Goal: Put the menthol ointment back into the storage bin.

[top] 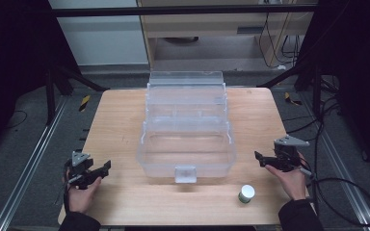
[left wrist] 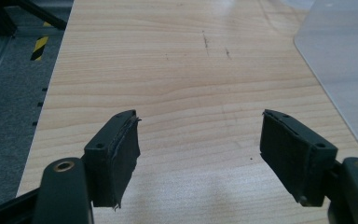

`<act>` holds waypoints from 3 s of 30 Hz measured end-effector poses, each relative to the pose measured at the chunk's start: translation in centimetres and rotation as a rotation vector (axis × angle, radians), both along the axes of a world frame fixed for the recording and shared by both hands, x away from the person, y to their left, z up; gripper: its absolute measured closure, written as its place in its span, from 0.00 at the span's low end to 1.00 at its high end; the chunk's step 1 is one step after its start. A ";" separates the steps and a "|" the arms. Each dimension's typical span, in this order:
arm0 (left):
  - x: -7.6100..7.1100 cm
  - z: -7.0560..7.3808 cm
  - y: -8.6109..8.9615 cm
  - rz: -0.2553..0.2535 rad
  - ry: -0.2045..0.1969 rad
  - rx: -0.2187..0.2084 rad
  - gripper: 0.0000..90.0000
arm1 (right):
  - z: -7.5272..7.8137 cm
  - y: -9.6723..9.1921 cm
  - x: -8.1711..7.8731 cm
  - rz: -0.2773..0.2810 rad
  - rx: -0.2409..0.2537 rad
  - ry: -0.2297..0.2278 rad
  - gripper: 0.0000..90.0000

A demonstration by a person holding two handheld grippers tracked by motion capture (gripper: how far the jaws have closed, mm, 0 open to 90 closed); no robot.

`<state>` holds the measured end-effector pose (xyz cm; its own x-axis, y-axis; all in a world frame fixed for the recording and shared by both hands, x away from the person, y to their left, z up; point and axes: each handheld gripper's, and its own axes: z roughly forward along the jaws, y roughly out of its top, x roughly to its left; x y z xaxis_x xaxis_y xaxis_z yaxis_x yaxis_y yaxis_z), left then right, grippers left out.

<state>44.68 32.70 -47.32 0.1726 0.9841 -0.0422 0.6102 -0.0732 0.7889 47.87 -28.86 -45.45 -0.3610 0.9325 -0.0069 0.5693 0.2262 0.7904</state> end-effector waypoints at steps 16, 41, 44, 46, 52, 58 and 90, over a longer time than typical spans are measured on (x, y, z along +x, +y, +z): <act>0.2 -0.3 0.1 -0.027 0.015 0.033 0.31 | 2.7 1.9 -0.8 0.111 -0.070 0.064 0.21; 0.5 -0.4 -0.2 -0.033 0.029 0.057 0.31 | 6.8 4.8 -2.8 0.326 -0.229 0.143 0.30; 0.4 -0.4 -0.3 -0.036 0.028 0.063 0.31 | 7.0 5.3 -3.1 0.359 -0.245 0.163 0.32; 0.4 -0.4 -0.3 -0.036 0.027 0.062 0.31 | 7.1 5.5 -3.2 0.375 -0.249 0.182 0.33; 0.5 -0.5 -0.2 -0.038 0.032 0.068 0.31 | 7.1 6.0 -3.5 0.430 -0.263 0.240 0.34; 0.6 -0.5 -0.3 -0.036 0.033 0.071 0.31 | 6.9 6.3 -3.9 0.458 -0.287 0.261 0.37; 0.7 -0.6 -0.5 -0.049 0.037 0.087 0.32 | 5.2 8.3 -5.4 0.632 -0.417 0.432 0.38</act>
<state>45.37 32.20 -47.89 0.2206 0.9747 0.0358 0.6328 -0.1710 0.7552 42.47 -20.56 -40.24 -0.8598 0.5085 -0.0465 0.4701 0.8238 0.3167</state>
